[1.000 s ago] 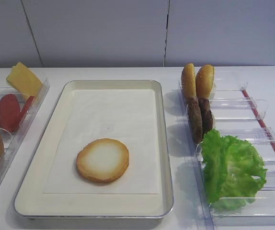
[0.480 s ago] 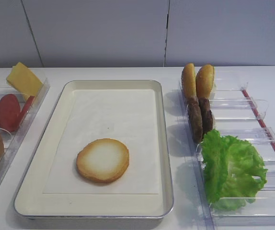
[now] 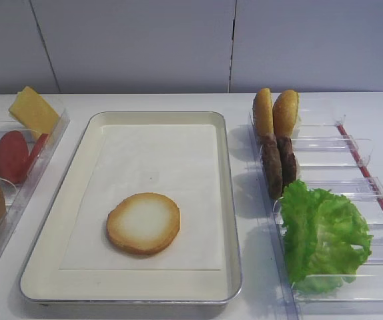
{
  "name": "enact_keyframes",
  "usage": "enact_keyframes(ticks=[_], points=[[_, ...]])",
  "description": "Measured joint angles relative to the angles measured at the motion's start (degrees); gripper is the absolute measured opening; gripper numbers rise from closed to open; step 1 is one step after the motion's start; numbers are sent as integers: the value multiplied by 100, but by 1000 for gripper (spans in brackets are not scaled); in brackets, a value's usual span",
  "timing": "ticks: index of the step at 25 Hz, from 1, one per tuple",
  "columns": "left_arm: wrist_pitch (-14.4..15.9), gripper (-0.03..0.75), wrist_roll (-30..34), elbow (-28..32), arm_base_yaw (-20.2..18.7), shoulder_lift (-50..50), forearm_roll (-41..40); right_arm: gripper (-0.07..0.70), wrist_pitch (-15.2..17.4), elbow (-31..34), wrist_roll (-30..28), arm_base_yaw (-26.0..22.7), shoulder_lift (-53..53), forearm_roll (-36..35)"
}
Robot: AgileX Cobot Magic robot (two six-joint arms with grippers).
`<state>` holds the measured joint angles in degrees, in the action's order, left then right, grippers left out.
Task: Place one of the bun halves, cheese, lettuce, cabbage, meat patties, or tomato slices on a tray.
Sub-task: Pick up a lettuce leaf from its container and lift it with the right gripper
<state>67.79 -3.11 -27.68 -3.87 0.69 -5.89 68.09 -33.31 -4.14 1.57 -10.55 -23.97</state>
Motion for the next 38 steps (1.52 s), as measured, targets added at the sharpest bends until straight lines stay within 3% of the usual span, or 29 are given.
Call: enact_keyframes(ticks=[6,13,22,33,38], points=[[0,466,0,0,0,0,0,631,207,-147,-236,19,-790,-631],[0,467,0,0,0,0,0,643,207,-169,-1057,19,-1546,-1896],[0,467,0,0,0,0,0,642,55,-169,-1979,19,-2801,-2992],[0,466,0,0,0,0,0,642,-109,-183,-2457,19,-3660,-3241],[0,466,0,0,0,0,0,642,-120,-663,-2538,34,-4058,-3251]])
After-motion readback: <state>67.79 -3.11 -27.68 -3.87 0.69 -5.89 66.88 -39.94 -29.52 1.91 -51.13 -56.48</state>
